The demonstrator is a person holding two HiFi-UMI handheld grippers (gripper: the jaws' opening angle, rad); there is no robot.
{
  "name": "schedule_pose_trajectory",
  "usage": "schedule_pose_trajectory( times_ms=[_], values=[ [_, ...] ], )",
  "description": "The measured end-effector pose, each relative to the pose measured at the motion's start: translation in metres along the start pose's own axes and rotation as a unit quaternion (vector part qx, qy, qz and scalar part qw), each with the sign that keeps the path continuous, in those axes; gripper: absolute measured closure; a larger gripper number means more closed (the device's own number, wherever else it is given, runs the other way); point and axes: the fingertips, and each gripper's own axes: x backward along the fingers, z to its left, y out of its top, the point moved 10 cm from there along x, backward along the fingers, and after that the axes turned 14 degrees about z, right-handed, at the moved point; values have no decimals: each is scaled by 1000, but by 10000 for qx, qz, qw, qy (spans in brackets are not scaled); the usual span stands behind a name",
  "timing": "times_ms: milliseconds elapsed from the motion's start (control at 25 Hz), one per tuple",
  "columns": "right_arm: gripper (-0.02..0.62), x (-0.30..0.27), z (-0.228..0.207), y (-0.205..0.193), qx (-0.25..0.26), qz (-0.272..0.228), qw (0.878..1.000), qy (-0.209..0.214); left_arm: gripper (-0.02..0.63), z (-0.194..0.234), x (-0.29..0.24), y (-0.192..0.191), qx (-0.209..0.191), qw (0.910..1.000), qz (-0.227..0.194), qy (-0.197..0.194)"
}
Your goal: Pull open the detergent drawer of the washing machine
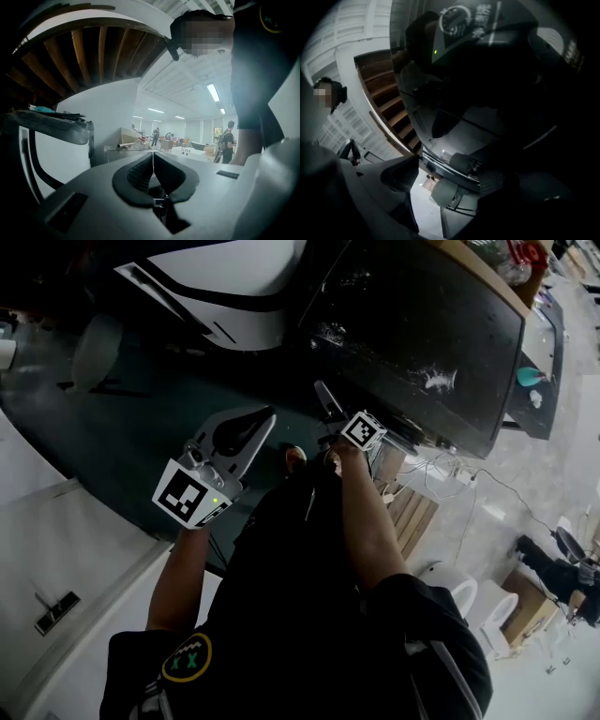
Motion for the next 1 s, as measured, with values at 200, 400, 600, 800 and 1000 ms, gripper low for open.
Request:
schedule_pose_trajectory(
  times_ms=[200, 400, 600, 800, 1000],
  values=[
    [187, 2, 2, 4, 208, 122, 9993, 290, 584, 6, -7, -5, -23, 9998, 144, -115],
    [193, 4, 1, 2, 290, 139, 9989, 348, 583, 16, -8, -7, -5, 9996, 268, -108],
    [209, 4, -1, 1, 294, 122, 9989, 355, 583, 23, -11, -7, -7, 9993, 346, -110],
    [220, 3, -1, 2, 328, 117, 9988, 348, 583, 27, -13, -6, -15, 9992, 365, -165],
    [247, 7, 1, -5, 374, 129, 9986, 356, 584, 29, -12, -9, -17, 9990, 391, -202]
  ],
)
